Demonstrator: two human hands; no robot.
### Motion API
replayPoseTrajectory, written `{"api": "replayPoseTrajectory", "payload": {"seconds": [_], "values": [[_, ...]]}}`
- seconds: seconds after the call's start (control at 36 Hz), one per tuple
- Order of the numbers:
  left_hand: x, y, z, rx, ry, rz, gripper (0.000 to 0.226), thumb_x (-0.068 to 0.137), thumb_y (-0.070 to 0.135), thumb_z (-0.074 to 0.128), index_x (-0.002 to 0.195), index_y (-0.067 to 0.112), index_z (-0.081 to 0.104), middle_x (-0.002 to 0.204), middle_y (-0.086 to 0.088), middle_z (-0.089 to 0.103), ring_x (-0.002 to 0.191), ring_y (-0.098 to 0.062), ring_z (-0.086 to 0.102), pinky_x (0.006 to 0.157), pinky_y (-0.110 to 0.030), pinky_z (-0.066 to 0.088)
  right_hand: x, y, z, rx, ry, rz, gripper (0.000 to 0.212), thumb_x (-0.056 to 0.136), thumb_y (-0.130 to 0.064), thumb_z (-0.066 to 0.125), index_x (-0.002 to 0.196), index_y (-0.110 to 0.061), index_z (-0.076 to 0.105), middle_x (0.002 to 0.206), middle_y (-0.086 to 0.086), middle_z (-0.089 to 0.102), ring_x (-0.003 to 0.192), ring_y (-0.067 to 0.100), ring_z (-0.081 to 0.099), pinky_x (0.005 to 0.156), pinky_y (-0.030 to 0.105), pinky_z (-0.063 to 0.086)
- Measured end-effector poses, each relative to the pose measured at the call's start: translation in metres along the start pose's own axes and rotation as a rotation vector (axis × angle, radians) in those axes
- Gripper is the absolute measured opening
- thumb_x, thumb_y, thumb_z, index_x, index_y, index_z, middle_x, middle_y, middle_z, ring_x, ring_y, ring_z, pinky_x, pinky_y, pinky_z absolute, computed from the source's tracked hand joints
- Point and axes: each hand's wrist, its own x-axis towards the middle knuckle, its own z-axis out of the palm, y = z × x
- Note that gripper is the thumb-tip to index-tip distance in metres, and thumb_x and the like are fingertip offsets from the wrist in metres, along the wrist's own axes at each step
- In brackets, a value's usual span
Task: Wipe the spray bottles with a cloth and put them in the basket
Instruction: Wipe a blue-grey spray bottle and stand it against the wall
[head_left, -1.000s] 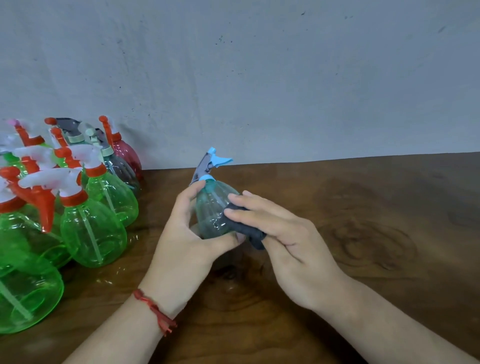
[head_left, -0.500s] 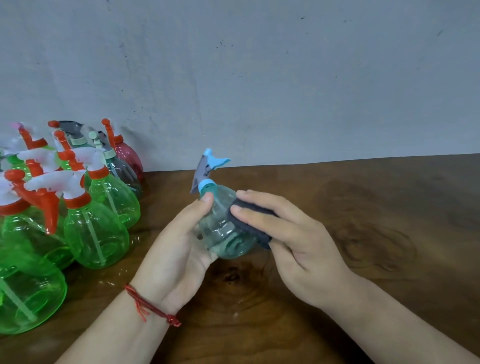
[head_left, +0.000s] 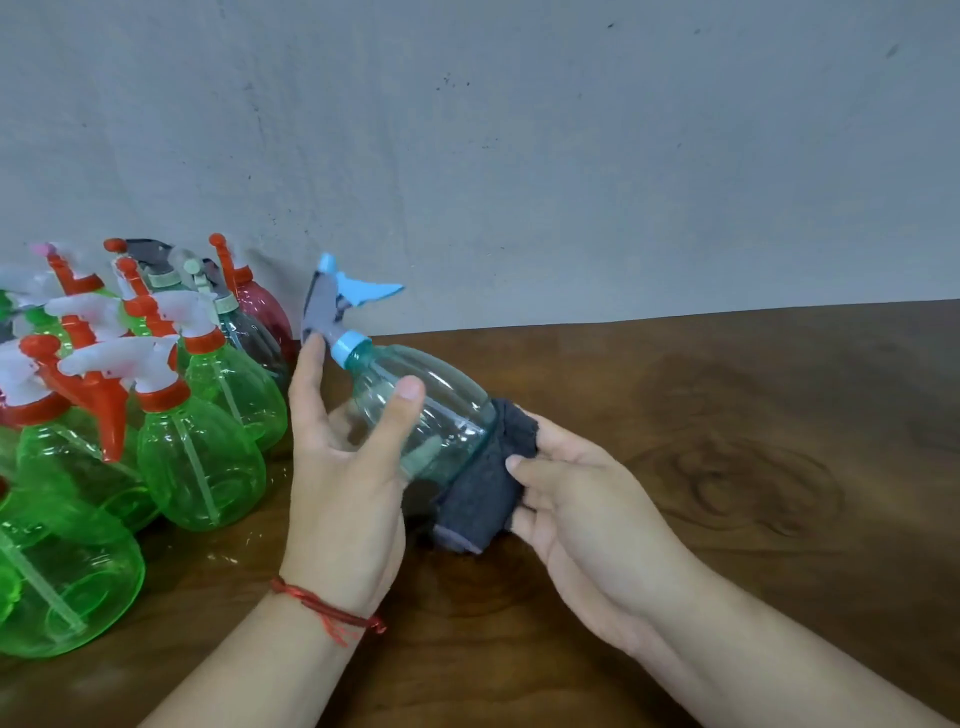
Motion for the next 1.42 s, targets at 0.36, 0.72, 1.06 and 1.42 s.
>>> {"api": "replayPoseTrajectory", "payload": {"seconds": [0.36,0.72,1.06,1.42], "values": [[-0.006,0.0,-0.003,0.326,-0.306,0.364,0.094,0.091,0.009,0.081,0.164,0.04,0.03,0.138,-0.011,0.061,0.127,-0.032,0.067,0.103,-0.034,0.057,0.004,-0.014,-0.02,0.14,-0.008,0.118,0.044,0.109,-0.001,0.032,0.138,-0.007,0.064,0.131,0.015,0.073,0.125,0.032,0.068,0.113,0.052,0.051],[-0.006,0.011,-0.002,0.381,-0.419,0.435,0.087,0.092,0.0,0.075,0.162,0.026,0.031,0.15,-0.018,0.051,0.133,-0.033,0.062,0.108,-0.046,0.056,0.007,0.0,-0.019,0.227,-0.155,0.324,0.042,0.107,-0.006,0.035,0.138,0.003,0.061,0.133,0.022,0.069,0.118,0.032,0.068,0.099,0.042,0.06],[0.009,0.014,-0.023,0.748,-0.47,0.539,0.08,0.096,0.022,0.077,0.161,0.04,0.034,0.16,0.024,0.039,0.152,-0.01,0.041,0.119,-0.048,0.044,0.014,-0.019,-0.041,0.206,-0.023,0.185,0.041,0.106,-0.003,0.038,0.139,-0.007,0.062,0.133,0.02,0.071,0.125,0.035,0.068,0.105,0.05,0.056],[-0.008,-0.003,-0.007,0.562,-0.36,0.159,0.097,0.073,0.037,0.091,0.156,0.046,0.041,0.131,0.017,0.07,0.125,-0.009,0.068,0.096,-0.017,0.056,0.007,-0.021,-0.023,0.082,0.086,-0.027,0.038,0.108,-0.004,0.039,0.133,-0.01,0.067,0.125,0.018,0.074,0.12,0.035,0.071,0.109,0.059,0.051]]}}
